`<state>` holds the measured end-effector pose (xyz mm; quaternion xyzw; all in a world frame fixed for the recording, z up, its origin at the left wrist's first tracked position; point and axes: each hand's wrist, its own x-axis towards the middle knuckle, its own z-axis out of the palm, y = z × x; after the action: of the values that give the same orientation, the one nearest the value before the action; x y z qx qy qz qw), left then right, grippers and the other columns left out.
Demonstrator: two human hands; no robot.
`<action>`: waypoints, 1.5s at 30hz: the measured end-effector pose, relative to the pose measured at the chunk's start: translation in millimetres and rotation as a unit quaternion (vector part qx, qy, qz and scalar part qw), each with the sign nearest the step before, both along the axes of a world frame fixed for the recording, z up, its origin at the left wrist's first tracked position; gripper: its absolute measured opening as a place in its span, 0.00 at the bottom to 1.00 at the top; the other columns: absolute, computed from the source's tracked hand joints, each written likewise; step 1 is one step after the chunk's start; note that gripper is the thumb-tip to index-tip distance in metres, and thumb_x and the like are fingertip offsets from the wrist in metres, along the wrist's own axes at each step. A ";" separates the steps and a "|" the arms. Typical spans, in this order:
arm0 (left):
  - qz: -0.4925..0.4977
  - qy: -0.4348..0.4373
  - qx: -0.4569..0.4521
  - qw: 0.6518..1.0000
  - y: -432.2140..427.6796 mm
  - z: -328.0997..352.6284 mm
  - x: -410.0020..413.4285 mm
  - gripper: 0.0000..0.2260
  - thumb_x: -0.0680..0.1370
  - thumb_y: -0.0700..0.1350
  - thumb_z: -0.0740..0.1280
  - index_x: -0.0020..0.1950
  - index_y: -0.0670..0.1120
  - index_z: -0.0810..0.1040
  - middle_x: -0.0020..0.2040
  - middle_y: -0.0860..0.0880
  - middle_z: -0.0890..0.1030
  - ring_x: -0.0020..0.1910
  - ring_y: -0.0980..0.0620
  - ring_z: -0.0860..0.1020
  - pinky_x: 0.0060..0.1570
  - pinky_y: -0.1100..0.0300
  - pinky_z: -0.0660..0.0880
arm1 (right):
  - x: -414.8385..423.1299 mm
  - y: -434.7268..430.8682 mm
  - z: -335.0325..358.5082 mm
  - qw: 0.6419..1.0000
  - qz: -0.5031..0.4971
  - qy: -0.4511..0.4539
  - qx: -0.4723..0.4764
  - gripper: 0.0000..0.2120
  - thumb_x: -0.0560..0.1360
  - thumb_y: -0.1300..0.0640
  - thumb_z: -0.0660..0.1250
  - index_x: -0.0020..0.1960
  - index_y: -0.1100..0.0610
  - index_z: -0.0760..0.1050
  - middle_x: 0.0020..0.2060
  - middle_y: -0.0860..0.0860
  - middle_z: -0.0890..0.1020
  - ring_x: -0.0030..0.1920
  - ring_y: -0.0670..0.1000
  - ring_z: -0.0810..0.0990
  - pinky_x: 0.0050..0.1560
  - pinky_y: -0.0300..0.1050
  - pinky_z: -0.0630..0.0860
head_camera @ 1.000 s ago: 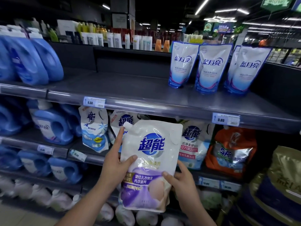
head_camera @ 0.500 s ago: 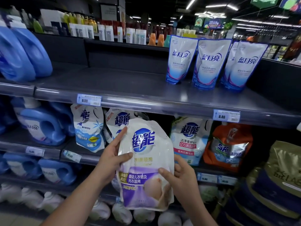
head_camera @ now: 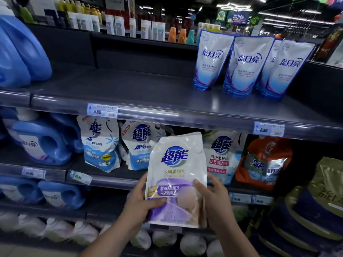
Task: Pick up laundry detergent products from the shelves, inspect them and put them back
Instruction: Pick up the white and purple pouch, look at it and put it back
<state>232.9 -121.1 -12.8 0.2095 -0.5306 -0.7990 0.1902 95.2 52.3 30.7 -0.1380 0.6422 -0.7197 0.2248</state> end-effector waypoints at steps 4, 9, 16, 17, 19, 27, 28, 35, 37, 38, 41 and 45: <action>0.020 -0.013 -0.087 0.996 -9.4 -2.9 2.6 0.48 0.68 0.24 0.77 0.78 0.61 0.68 0.65 0.49 0.85 0.60 0.41 0.84 0.57 0.48 0.83 | 6.1 2.7 -16.9 0.998 0.029 -0.013 0.048 0.13 0.79 0.59 0.73 0.61 0.48 0.81 0.50 0.55 0.90 0.49 0.59 0.90 0.53 0.63 0.86; -0.062 -0.025 -0.193 0.979 -15.3 6.9 -8.8 0.39 0.75 0.27 0.73 0.74 0.65 0.73 0.69 0.49 0.82 0.58 0.43 0.85 0.58 0.46 0.83 | 5.1 7.5 -26.8 0.993 0.012 -0.104 0.048 0.11 0.77 0.53 0.75 0.58 0.49 0.80 0.50 0.58 0.90 0.46 0.61 0.90 0.40 0.52 0.86; -0.162 -0.024 -0.281 0.945 -34.3 24.4 -41.5 0.35 0.72 0.31 0.77 0.69 0.64 0.78 0.61 0.55 0.85 0.51 0.58 0.85 0.50 0.64 0.80 | -17.1 25.0 -28.3 0.985 -0.001 -0.171 0.013 0.17 0.71 0.54 0.78 0.59 0.54 0.85 0.57 0.61 0.88 0.54 0.67 0.88 0.47 0.60 0.85; -0.173 -0.025 -0.286 0.942 -37.2 24.8 -47.5 0.35 0.71 0.31 0.78 0.69 0.64 0.78 0.62 0.56 0.84 0.53 0.57 0.85 0.51 0.63 0.81 | -18.1 26.0 -25.6 0.988 -0.008 -0.151 0.018 0.16 0.70 0.55 0.78 0.58 0.54 0.86 0.56 0.61 0.88 0.54 0.67 0.88 0.49 0.61 0.85; -0.192 -0.022 -0.270 0.943 -41.3 21.4 -60.2 0.37 0.69 0.30 0.78 0.69 0.63 0.78 0.62 0.57 0.84 0.56 0.53 0.85 0.53 0.60 0.82 | -20.1 27.1 -21.3 0.994 -0.053 -0.083 0.037 0.16 0.71 0.58 0.77 0.58 0.58 0.86 0.54 0.60 0.89 0.53 0.64 0.89 0.54 0.62 0.84; -0.186 -0.016 -0.234 0.954 -50.1 -8.0 -102.0 0.38 0.70 0.29 0.75 0.70 0.66 0.77 0.64 0.54 0.84 0.63 0.52 0.82 0.60 0.55 0.81 | -13.7 -0.9 -1.5 0.976 -0.181 0.066 0.105 0.09 0.82 0.63 0.67 0.50 0.57 0.86 0.43 0.54 0.91 0.46 0.59 0.90 0.51 0.59 0.85; -0.177 -0.018 -0.242 0.954 -50.2 -9.4 -105.4 0.38 0.71 0.29 0.75 0.70 0.66 0.77 0.66 0.53 0.83 0.65 0.52 0.81 0.64 0.52 0.79 | -14.2 -4.7 -0.6 0.973 -0.189 0.071 0.113 0.10 0.83 0.62 0.67 0.49 0.56 0.86 0.42 0.53 0.91 0.45 0.58 0.90 0.49 0.59 0.84; -0.162 0.004 -0.258 0.952 -43.7 -19.7 -115.7 0.26 0.76 0.41 0.76 0.69 0.64 0.76 0.72 0.49 0.77 0.72 0.49 0.75 0.74 0.48 0.71 | -30.2 -46.7 -4.2 0.959 -0.229 0.108 0.126 0.13 0.84 0.59 0.65 0.43 0.56 0.84 0.36 0.53 0.88 0.41 0.59 0.87 0.45 0.59 0.82; -0.157 0.001 -0.240 0.958 -43.6 -22.4 -116.5 0.24 0.77 0.42 0.74 0.68 0.65 0.76 0.71 0.51 0.79 0.71 0.51 0.77 0.73 0.48 0.72 | -36.0 -60.0 -4.9 0.959 -0.222 0.129 0.118 0.13 0.85 0.60 0.65 0.43 0.58 0.83 0.37 0.57 0.87 0.41 0.62 0.85 0.43 0.60 0.81; -0.149 0.002 -0.230 0.962 -44.9 -23.4 -117.3 0.24 0.78 0.41 0.73 0.68 0.65 0.76 0.70 0.51 0.80 0.70 0.51 0.78 0.73 0.48 0.72 | -39.2 -65.4 -4.5 0.960 -0.218 0.137 0.109 0.13 0.85 0.60 0.64 0.43 0.60 0.82 0.37 0.61 0.86 0.40 0.63 0.84 0.42 0.60 0.80; -0.113 0.003 -0.219 0.969 -50.9 -26.6 -118.7 0.23 0.80 0.37 0.72 0.66 0.62 0.78 0.70 0.55 0.79 0.70 0.55 0.77 0.72 0.54 0.73 | -47.8 -78.7 -2.0 0.960 -0.204 0.165 0.094 0.15 0.84 0.61 0.64 0.40 0.66 0.76 0.35 0.68 0.79 0.33 0.54 0.74 0.36 0.49 0.70; -0.073 -0.005 -0.270 0.960 -58.2 -28.4 -116.4 0.23 0.81 0.40 0.71 0.67 0.66 0.76 0.74 0.63 0.72 0.75 0.64 0.69 0.66 0.72 0.69 | -54.1 -94.2 -3.5 0.957 -0.186 0.196 0.101 0.19 0.84 0.60 0.65 0.36 0.65 0.69 0.28 0.55 0.69 0.29 0.46 0.64 0.30 0.38 0.62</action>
<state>116.5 -179.3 -41.2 0.1147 -0.7413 -0.6369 0.1782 41.1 -41.9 27.2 -0.1306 0.7574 -0.6390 -0.0307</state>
